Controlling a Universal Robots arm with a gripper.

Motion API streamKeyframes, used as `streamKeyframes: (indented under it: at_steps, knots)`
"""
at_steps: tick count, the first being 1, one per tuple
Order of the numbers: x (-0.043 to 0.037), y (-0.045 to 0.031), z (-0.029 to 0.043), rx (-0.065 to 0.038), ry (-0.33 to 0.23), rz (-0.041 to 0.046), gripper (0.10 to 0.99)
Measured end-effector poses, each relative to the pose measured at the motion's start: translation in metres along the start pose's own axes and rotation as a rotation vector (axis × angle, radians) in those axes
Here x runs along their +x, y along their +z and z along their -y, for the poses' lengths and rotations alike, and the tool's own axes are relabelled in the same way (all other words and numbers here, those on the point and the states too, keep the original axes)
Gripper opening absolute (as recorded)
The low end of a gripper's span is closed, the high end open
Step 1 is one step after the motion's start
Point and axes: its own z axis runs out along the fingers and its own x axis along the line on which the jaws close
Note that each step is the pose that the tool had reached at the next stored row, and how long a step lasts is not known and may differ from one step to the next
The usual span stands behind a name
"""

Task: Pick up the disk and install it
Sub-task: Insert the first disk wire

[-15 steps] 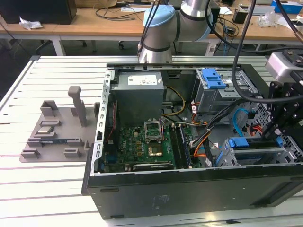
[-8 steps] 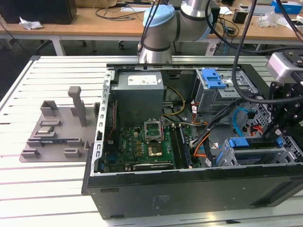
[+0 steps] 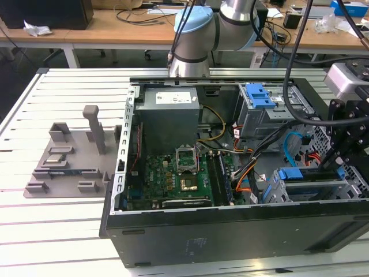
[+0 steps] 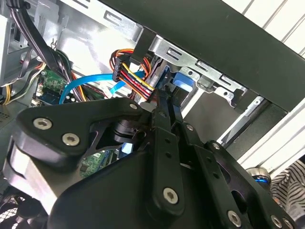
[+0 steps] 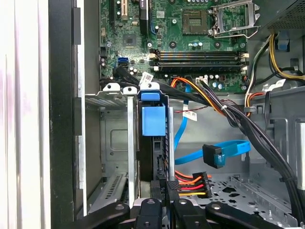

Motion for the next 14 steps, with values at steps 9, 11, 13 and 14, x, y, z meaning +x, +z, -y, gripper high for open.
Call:
streamKeyframes:
  at_steps: [9,11,13,14]
  knots:
    - [-0.0034,0.0017,-0.0005,0.0,0.0,0.0,0.165]
    - [-0.0033,0.0022,-0.0007,0.0,0.0,0.0,0.165]
    - [-0.0032,0.0026,-0.0008,0.0,0.0,-0.0001,0.165]
    - [-0.0033,0.0025,-0.0008,0.001,0.0,0.0004,0.165]
